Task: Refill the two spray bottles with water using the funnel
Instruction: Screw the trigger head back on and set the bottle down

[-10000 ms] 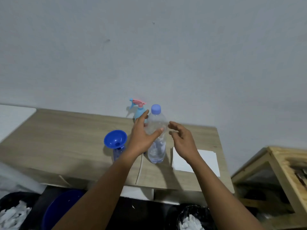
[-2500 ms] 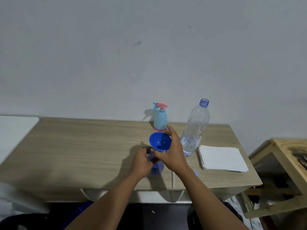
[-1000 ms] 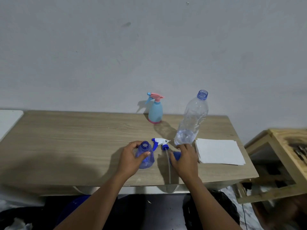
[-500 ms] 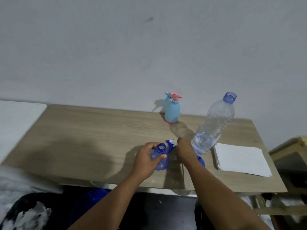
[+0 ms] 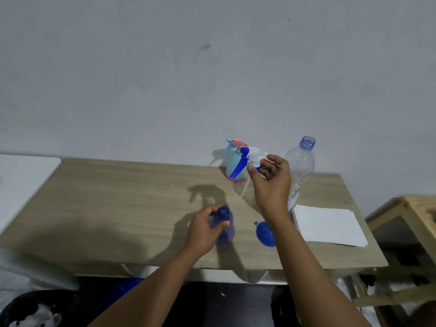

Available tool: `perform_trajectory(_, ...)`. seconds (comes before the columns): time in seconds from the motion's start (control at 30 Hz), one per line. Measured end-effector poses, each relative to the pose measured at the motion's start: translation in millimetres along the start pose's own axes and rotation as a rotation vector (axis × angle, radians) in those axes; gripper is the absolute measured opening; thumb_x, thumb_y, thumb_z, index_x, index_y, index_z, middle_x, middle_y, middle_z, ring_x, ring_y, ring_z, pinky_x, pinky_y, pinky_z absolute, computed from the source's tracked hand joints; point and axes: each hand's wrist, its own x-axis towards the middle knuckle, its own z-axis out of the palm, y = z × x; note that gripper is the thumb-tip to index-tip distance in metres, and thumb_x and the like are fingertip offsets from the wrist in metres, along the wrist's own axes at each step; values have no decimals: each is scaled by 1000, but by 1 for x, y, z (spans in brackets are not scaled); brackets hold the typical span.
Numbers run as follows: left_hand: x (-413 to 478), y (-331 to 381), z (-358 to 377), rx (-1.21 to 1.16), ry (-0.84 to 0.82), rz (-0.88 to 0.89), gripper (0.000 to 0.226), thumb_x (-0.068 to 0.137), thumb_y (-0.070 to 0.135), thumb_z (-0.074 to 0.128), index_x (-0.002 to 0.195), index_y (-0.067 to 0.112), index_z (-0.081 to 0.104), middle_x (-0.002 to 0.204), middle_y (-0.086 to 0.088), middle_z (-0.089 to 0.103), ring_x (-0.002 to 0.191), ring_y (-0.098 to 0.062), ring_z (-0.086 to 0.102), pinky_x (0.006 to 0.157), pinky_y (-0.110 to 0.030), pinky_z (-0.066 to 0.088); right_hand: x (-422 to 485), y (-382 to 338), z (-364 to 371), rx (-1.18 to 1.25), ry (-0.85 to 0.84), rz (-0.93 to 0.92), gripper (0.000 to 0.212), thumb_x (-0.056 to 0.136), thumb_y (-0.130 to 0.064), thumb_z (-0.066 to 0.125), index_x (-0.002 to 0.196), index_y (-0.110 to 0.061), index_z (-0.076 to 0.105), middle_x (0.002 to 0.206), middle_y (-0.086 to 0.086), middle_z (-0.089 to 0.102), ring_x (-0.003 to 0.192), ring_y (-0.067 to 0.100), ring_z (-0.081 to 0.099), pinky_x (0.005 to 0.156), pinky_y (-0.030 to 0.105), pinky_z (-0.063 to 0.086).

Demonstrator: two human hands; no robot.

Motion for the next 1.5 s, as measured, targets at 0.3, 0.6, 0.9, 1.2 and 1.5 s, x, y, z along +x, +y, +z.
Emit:
perform_trajectory(0.3,-4,1,2,3,-19,-43,41,69,25,86,106,28,68,103,11,68,97,-6,63,88,-37,55,-34,-42,9,115,-46,-111,45,83,5,75,119,-8,51,109,11,63,90,-1,65,72,13,52)
perform_trajectory(0.6,-7,8,0,-25,-40,-38,39,74,21,84,102,39,62,101,18,66,98,3,59,85,-21,51,-47,-20,12,56,-84,-116,44,81,-1,79,116,-13,53,107,3,66,99,13,68,82,22,56)
perform_trajectory(0.9,-30,9,6,-100,-13,134,33,85,27,58,118,28,61,105,14,69,100,3,63,87,-13,46,-77,64,14,-57,-72,65,48,76,4,80,107,-22,53,104,3,70,102,17,70,91,34,57)
perform_trajectory(1.2,-30,0,7,72,15,61,25,99,25,50,108,18,72,115,-19,68,112,-35,61,98,-45,44,-93,84,16,-13,-28,144,50,76,4,81,110,-17,52,104,-1,69,99,4,69,83,16,54)
perform_trajectory(1.5,-28,0,5,-57,-81,12,32,92,5,53,113,28,59,113,-4,68,105,-22,65,88,-34,54,-84,88,18,-152,-28,109,62,67,-7,90,109,-24,48,95,-5,63,85,4,66,74,14,52)
